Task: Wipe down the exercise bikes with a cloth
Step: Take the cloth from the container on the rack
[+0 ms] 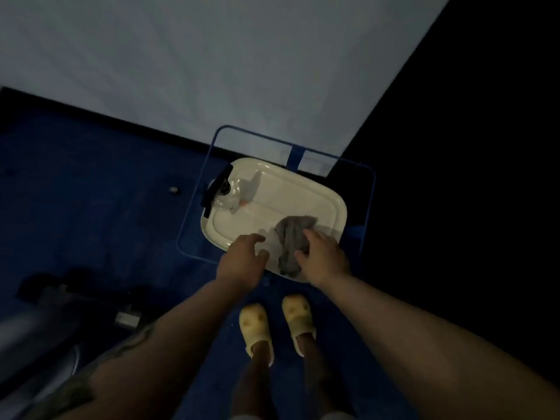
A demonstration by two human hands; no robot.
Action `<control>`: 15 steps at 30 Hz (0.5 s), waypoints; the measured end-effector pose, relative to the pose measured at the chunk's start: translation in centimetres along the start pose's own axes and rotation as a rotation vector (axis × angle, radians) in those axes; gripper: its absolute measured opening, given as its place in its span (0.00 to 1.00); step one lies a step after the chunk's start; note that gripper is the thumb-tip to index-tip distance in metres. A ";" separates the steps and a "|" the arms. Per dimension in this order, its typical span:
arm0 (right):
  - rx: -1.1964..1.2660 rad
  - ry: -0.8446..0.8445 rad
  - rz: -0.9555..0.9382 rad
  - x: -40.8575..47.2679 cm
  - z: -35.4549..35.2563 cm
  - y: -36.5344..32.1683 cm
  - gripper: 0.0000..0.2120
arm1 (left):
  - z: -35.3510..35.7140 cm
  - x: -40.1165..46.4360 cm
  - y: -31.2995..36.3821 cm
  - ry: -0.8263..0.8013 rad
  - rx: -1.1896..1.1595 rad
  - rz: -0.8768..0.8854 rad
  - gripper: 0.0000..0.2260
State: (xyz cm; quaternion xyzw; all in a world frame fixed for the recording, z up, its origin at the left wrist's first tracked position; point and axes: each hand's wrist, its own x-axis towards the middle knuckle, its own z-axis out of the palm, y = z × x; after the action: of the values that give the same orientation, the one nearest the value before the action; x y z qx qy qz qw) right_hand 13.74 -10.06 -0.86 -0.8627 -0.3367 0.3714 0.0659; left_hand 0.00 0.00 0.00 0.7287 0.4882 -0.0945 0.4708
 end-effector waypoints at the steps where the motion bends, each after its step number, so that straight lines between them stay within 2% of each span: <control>1: -0.009 0.005 0.002 0.8 0.2 0.0 0.27 | 0.2 0.6 -0.2 0.002 -0.005 -0.012 0.17; 5: -0.079 0.026 0.025 3.1 1.2 0.4 0.29 | 1.3 1.8 -1.1 0.004 -0.026 -0.048 0.17; 11: -0.071 0.185 -0.025 3.1 1.3 -0.1 0.11 | 1.8 1.2 -1.5 0.039 0.021 -0.027 0.17; 15: -0.072 0.142 -0.024 2.2 -0.3 -0.5 0.06 | 0.7 0.1 -0.6 0.065 -0.018 -0.056 0.17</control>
State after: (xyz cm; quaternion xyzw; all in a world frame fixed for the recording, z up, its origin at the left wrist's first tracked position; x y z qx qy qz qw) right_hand 14.77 -8.21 -1.80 -0.8847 -0.3545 0.2961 0.0632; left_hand -0.19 -0.47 -0.80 0.7132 0.5245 -0.0795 0.4581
